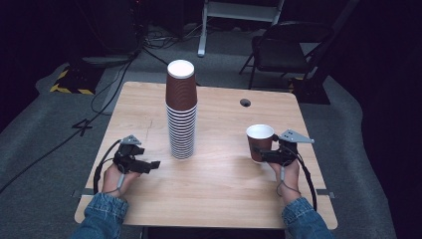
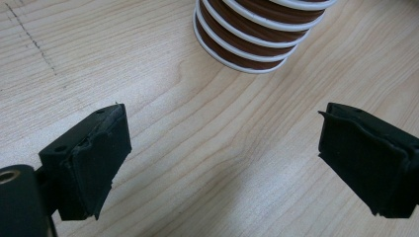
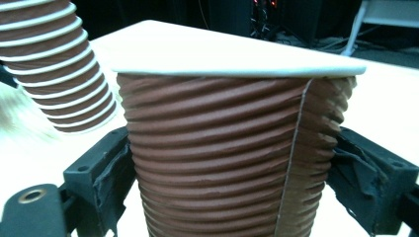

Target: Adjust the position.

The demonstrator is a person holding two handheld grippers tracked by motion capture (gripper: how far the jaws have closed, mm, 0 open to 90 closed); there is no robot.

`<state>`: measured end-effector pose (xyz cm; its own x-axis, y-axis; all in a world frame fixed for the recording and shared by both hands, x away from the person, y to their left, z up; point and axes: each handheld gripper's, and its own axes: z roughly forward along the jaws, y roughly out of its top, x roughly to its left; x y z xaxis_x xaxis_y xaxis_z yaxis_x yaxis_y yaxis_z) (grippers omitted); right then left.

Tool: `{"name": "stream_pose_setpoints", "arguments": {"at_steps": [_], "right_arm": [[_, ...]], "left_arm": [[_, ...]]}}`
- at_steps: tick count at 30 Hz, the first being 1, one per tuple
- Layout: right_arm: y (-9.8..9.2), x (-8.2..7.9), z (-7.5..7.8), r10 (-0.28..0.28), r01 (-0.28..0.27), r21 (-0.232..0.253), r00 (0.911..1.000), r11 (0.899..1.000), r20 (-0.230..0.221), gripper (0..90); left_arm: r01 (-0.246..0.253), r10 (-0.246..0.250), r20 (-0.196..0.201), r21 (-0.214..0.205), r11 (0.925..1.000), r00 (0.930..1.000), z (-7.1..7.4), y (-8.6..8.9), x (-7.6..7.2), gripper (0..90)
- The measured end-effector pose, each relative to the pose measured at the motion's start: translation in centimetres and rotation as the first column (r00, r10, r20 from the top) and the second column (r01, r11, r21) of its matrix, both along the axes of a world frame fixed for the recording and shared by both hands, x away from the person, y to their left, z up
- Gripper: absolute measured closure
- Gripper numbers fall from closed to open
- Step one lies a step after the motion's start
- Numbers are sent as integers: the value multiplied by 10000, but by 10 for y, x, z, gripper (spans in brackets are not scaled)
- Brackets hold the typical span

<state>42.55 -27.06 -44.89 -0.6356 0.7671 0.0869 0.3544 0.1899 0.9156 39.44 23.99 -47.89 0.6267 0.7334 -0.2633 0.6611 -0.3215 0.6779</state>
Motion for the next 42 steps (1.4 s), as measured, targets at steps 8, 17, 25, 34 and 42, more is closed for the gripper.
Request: {"name": "stream_pose_setpoints", "arguments": {"at_steps": [8, 17, 25, 34, 42], "right_arm": [[2, 6, -12, -297, 284, -487, 9992, 9984, -254, 119], [2, 6, -16, -346, 321, -665, 9987, 9973, -364, 115], [2, 5, -16, -361, 315, -814, 9978, 9962, -551, 65], [2, 3, -15, -375, 284, -1035, 9955, 9942, -875, 23], [0, 2, -12, -364, 272, -1107, 9960, 9935, -817, 2]], "left_arm": [[115, -115, 87, 1, 9999, 9999, 1, -1, -1, 63], [126, -125, 91, -44, 9999, 9999, 1, -1, -1, 64], [132, -132, 81, -75, 9999, 9999, 1, -1, -1, 64], [158, -158, 65, -63, 9999, 9999, 2, -1, -2, 63], [123, -122, 24, -109, 9999, 9999, 2, -1, -2, 63]]}}
